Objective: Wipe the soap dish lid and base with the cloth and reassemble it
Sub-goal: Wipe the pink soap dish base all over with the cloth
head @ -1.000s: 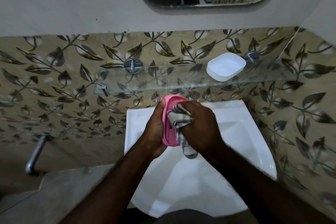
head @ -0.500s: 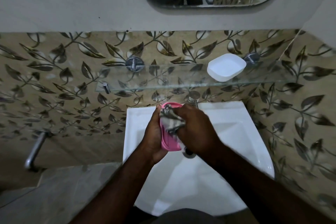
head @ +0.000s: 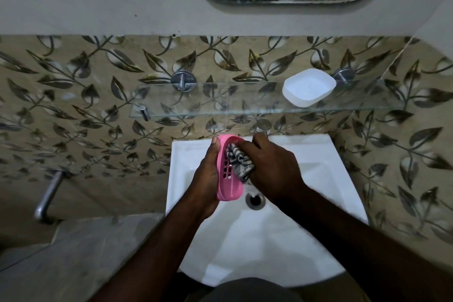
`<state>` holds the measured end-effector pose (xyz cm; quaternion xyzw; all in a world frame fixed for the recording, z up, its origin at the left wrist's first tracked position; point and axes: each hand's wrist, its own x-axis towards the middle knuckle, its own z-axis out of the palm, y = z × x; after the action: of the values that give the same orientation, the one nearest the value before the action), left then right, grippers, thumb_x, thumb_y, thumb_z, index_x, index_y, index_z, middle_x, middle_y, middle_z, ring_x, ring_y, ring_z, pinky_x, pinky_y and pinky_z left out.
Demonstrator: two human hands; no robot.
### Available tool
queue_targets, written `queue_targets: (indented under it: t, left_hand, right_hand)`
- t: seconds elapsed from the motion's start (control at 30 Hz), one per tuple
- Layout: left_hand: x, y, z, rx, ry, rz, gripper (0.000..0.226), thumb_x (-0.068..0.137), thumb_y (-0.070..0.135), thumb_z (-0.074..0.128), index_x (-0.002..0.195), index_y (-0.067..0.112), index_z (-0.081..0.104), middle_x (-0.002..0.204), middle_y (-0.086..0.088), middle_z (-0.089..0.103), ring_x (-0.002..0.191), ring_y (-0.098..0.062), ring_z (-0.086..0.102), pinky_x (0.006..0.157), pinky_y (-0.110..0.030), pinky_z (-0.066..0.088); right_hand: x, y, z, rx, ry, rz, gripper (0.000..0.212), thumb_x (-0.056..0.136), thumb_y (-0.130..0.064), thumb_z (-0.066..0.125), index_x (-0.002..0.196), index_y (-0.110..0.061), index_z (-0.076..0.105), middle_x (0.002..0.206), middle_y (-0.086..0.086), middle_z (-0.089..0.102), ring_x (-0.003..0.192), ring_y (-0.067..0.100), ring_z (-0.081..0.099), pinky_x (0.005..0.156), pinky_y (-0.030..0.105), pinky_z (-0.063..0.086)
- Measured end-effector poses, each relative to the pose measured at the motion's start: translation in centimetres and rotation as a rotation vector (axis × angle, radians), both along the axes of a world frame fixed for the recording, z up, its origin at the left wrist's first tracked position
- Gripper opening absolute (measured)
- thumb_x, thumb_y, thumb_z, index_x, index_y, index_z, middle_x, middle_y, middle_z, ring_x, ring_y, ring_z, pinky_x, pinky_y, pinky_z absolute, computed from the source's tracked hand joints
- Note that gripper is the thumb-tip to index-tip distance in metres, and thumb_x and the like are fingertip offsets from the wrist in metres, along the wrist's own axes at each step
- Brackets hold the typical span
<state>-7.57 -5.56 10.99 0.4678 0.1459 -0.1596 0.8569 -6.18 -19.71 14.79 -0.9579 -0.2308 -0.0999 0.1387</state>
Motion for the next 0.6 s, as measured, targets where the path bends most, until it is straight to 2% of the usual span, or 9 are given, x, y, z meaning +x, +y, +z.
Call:
queue_targets:
  t: [0.1,0.17,0.27,0.3,0.33,0.4,0.43,0.5,0.6]
  left_hand:
    - [-0.2,-0.4,0.0,-0.004,0.051,0.071,0.067,0.087,0.065,0.042,0.119,0.011,0.065,0.11,-0.014,0.073,0.099,-0.026,0.072,0.073,-0.034,0.058]
    - [-0.2,-0.7,-0.2,0.009,0.092,0.111,0.076,0.076,0.071,0.049,0.119,0.01,0.065,0.109,-0.015,0.073,0.098,-0.028,0.071,0.077,-0.037,0.057]
    - [-0.3,-1.0,-0.5,0.125,0.062,0.09,0.059,0.09,0.065,0.041,0.112,0.016,0.066,0.093,-0.009,0.077,0.081,-0.022,0.074,0.074,-0.035,0.057]
    - [-0.4,-1.2,-0.5,0.154,0.061,0.087,0.057,0.092,0.062,0.039,0.112,0.016,0.066,0.092,-0.008,0.077,0.08,-0.022,0.073,0.075,-0.035,0.057]
    - [-0.5,-1.4,-0.5,0.18,0.063,0.081,0.057,0.092,0.062,0.039,0.112,0.016,0.067,0.094,-0.009,0.077,0.083,-0.023,0.072,0.077,-0.036,0.056]
    - [-0.5,-1.6,-0.5,0.21,0.055,0.082,0.058,0.091,0.062,0.041,0.112,0.015,0.068,0.1,-0.011,0.075,0.089,-0.026,0.071,0.084,-0.04,0.055]
    - [-0.4,-1.7,-0.4,0.21,0.049,0.083,0.057,0.09,0.062,0.042,0.109,0.016,0.069,0.102,-0.013,0.075,0.09,-0.026,0.071,0.087,-0.042,0.054]
    - [-0.3,-1.9,-0.2,0.201,0.042,0.094,0.055,0.087,0.063,0.043,0.102,0.017,0.07,0.101,-0.014,0.075,0.089,-0.027,0.07,0.09,-0.045,0.053]
    - [-0.4,-2.4,0.0,0.175,0.044,0.107,0.058,0.08,0.065,0.046,0.104,0.019,0.069,0.106,-0.015,0.074,0.091,-0.028,0.07,0.09,-0.046,0.053]
  right_hand:
    - [-1.2,0.6,-0.9,0.035,0.06,-0.06,0.029,0.083,-0.039,0.062,0.108,-0.024,0.061,0.095,0.002,0.053,0.079,0.032,0.062,0.059,0.033,0.041]
    - [-2.2,0.9,-1.8,0.109,0.208,-0.074,0.032,0.077,-0.043,0.052,0.095,-0.02,0.064,0.091,0.005,0.057,0.082,0.033,0.062,0.064,0.032,0.04]
    - [-2.7,0.4,-2.4,0.209,0.38,-0.037,0.023,0.074,-0.035,0.055,0.075,-0.013,0.062,0.079,0.008,0.06,0.081,0.031,0.061,0.065,0.033,0.04]
    - [-2.4,0.0,-2.4,0.228,0.44,-0.019,0.016,0.077,-0.029,0.06,0.069,-0.016,0.059,0.074,0.004,0.061,0.079,0.028,0.062,0.065,0.033,0.042]
    - [-2.2,-0.4,-2.3,0.254,0.509,0.006,0.018,0.08,-0.024,0.064,0.064,-0.021,0.056,0.068,-0.002,0.06,0.075,0.022,0.062,0.065,0.032,0.044]
    - [-2.1,-0.9,-2.1,0.333,0.625,0.06,0.029,0.085,-0.021,0.066,0.06,-0.026,0.053,0.061,-0.01,0.06,0.066,0.007,0.061,0.063,0.025,0.045]
    - [-2.0,-1.1,-2.1,0.409,0.688,0.064,0.026,0.085,-0.023,0.067,0.062,-0.025,0.056,0.063,-0.012,0.063,0.066,0.004,0.063,0.064,0.022,0.047]
    - [-2.0,-1.4,-2.3,0.56,0.743,0.042,0.021,0.085,-0.031,0.068,0.067,-0.022,0.063,0.069,-0.006,0.069,0.069,0.012,0.068,0.068,0.03,0.053]
    - [-1.7,-1.7,-2.6,0.518,0.669,0.033,0.028,0.086,-0.033,0.069,0.059,-0.031,0.059,0.063,-0.004,0.064,0.066,0.015,0.065,0.066,0.031,0.05]
